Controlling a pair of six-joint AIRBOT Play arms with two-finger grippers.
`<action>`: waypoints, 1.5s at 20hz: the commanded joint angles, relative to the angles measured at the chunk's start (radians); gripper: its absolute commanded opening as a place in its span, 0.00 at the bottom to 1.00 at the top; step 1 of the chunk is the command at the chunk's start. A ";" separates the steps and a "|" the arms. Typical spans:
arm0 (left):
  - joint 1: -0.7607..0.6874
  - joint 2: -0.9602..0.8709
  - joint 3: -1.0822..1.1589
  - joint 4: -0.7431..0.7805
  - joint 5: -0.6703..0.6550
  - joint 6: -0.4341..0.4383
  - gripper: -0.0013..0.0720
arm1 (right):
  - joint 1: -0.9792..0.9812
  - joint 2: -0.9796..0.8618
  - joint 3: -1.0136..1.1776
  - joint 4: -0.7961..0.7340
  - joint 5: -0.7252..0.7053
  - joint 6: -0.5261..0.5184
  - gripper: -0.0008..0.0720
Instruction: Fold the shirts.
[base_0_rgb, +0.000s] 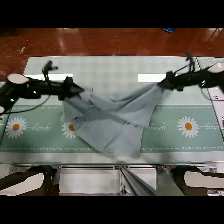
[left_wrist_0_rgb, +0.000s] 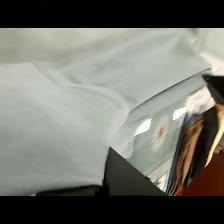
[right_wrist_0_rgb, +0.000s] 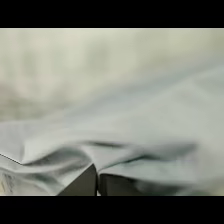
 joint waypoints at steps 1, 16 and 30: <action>0.066 0.042 0.239 -0.069 -0.008 0.000 0.05 | -0.035 0.078 0.305 -0.034 0.097 0.051 0.04; 0.161 0.496 0.954 0.230 -0.143 -0.091 0.05 | -0.048 0.666 0.708 -0.382 0.377 0.163 0.04; 0.156 0.495 0.529 0.314 -0.356 -0.124 0.05 | -0.049 0.900 0.056 -0.302 0.393 0.217 0.04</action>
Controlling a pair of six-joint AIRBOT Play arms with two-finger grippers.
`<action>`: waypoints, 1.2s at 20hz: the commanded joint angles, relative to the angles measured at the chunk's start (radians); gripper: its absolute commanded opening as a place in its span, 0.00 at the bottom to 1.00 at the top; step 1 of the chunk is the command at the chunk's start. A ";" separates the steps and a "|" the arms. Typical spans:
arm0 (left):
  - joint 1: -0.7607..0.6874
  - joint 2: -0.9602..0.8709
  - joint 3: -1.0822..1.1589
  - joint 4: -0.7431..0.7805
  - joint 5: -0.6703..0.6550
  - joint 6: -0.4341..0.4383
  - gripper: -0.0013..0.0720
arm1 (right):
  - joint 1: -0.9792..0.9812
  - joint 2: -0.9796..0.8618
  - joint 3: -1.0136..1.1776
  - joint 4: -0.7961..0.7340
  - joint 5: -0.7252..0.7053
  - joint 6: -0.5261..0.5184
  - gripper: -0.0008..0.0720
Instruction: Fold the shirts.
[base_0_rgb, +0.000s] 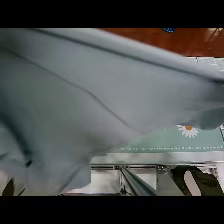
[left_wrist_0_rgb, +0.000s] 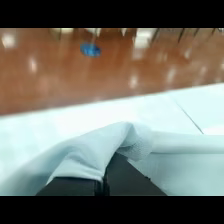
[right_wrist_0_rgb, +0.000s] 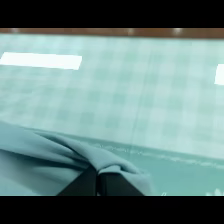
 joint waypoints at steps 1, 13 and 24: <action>-0.018 -0.106 -0.233 -0.064 0.003 0.082 0.05 | 0.000 0.002 -0.197 0.040 -0.058 -0.019 0.04; -0.227 -0.885 -0.305 -0.298 0.431 0.180 0.05 | 0.000 -0.796 -0.352 0.175 -0.612 -0.225 0.04; -0.067 -0.803 -0.249 0.006 -0.022 0.100 0.71 | -0.267 -1.004 0.037 0.179 -0.330 -0.187 0.57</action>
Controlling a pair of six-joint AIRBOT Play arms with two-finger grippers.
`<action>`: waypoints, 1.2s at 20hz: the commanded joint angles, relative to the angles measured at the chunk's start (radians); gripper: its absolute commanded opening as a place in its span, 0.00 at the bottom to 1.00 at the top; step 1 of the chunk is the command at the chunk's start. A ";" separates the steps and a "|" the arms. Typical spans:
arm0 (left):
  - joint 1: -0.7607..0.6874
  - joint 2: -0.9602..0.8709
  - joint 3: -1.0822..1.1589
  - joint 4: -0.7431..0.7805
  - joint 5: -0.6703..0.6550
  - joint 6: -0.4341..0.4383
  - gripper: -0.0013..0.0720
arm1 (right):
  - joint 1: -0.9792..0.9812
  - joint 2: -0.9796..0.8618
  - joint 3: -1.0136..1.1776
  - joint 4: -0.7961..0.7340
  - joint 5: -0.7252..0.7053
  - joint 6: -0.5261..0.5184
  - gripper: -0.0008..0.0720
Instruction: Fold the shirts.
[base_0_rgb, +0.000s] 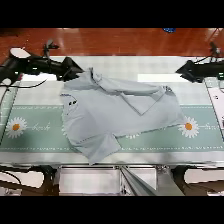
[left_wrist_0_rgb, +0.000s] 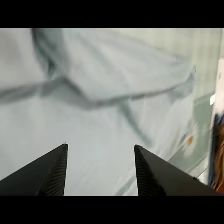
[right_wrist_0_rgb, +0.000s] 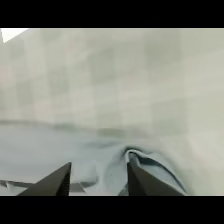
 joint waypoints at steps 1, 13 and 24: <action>0.071 0.103 -0.020 0.300 -0.209 -0.069 0.71 | -0.151 0.034 0.045 -0.085 0.200 -0.011 0.57; 0.229 0.594 -0.901 0.422 -0.200 -0.192 0.71 | -0.276 0.475 -0.699 0.014 -0.035 -0.122 0.57; 0.040 0.576 -1.090 0.181 0.100 -0.240 0.71 | -0.276 0.483 -0.712 0.072 -0.031 -0.151 0.57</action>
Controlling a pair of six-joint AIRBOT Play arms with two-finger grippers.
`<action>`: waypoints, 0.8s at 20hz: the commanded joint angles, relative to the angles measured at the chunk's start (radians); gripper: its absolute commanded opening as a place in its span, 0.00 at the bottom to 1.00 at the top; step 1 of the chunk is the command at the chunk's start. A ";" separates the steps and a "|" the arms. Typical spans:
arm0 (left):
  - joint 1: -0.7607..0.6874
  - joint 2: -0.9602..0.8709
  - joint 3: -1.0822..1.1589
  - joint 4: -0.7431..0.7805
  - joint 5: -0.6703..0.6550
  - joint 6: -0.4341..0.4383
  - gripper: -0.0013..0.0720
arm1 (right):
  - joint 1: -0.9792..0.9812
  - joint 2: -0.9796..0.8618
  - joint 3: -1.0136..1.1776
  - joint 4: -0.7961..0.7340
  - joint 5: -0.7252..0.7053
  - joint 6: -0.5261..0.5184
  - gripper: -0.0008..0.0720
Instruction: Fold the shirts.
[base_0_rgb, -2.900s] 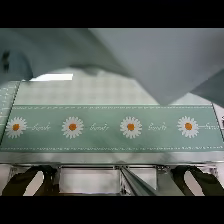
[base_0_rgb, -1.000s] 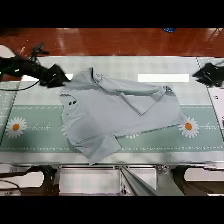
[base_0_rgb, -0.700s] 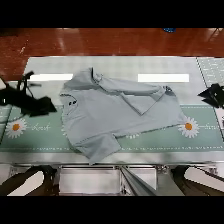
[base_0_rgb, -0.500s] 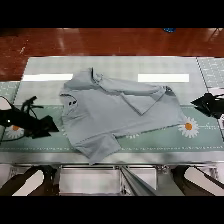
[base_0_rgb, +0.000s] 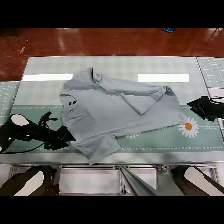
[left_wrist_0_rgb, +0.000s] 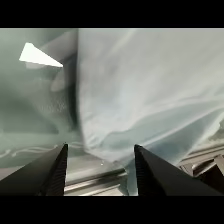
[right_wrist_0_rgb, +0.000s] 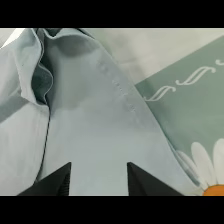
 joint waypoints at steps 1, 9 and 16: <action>-0.047 -0.005 -0.034 -0.072 0.117 -0.021 0.71 | -0.001 0.003 -0.004 0.007 -0.003 -0.008 0.57; -0.171 -0.005 -0.029 -0.299 0.301 0.078 0.05 | -0.002 0.002 -0.004 -0.246 -0.099 0.277 0.58; -0.171 -0.004 -0.029 -0.319 0.288 0.118 0.05 | -0.192 -0.002 -0.004 -0.322 -0.032 0.310 0.58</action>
